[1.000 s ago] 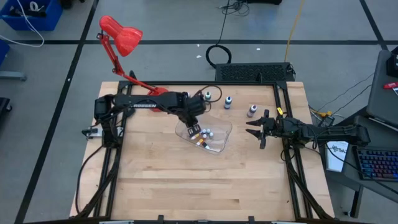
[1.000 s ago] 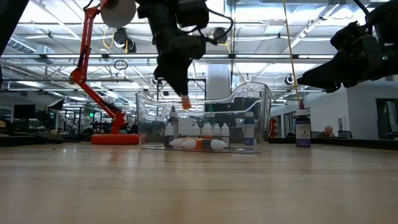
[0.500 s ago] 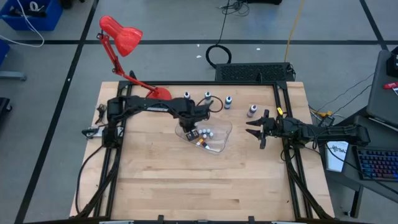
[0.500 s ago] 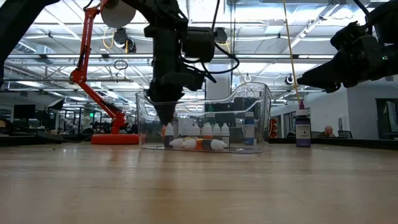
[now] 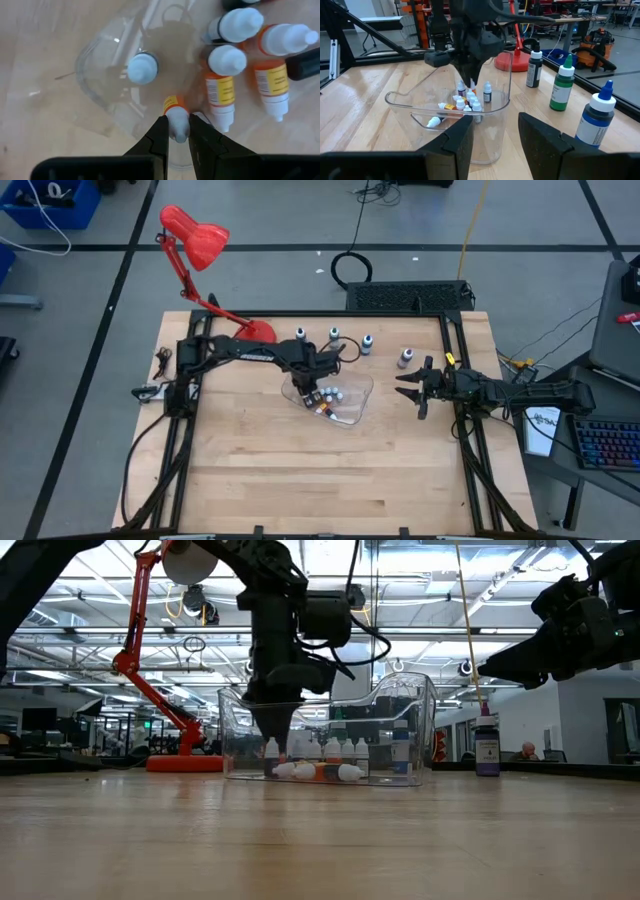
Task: Pick & Place food coloring
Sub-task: Put the small orange food coloring bottle in the transparent bin, then put the big purple food coloring bottle in the transparent bin
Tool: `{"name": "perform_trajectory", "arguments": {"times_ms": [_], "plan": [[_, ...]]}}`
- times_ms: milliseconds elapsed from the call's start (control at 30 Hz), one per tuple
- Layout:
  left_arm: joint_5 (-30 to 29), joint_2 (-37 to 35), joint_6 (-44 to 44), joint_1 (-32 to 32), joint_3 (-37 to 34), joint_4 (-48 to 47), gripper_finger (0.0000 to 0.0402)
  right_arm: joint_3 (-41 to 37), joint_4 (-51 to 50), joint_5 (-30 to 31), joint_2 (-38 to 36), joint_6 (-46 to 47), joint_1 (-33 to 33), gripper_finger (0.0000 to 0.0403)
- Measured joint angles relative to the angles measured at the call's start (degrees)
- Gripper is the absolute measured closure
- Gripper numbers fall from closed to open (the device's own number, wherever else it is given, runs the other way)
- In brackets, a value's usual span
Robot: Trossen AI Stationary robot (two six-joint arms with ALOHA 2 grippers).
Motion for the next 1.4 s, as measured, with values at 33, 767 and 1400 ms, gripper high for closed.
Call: {"name": "perform_trajectory", "arguments": {"times_ms": [33,767,1400], "plan": [[0.23,0.17,0.02,-0.17,0.07,0.35,0.035,0.0,0.0,0.0,0.0,0.0,0.0,0.0259],[1.35,-0.96,-1.41,-0.96,-0.14,-0.05,0.0184,0.0,-0.2,0.0,0.26,0.0,0.0,0.0259],[-13.47,-33.64,4.81,-9.29,-9.45,12.77,0.0133,0.0,-0.03,0.0,0.33,0.0,0.0,0.0259]]}}
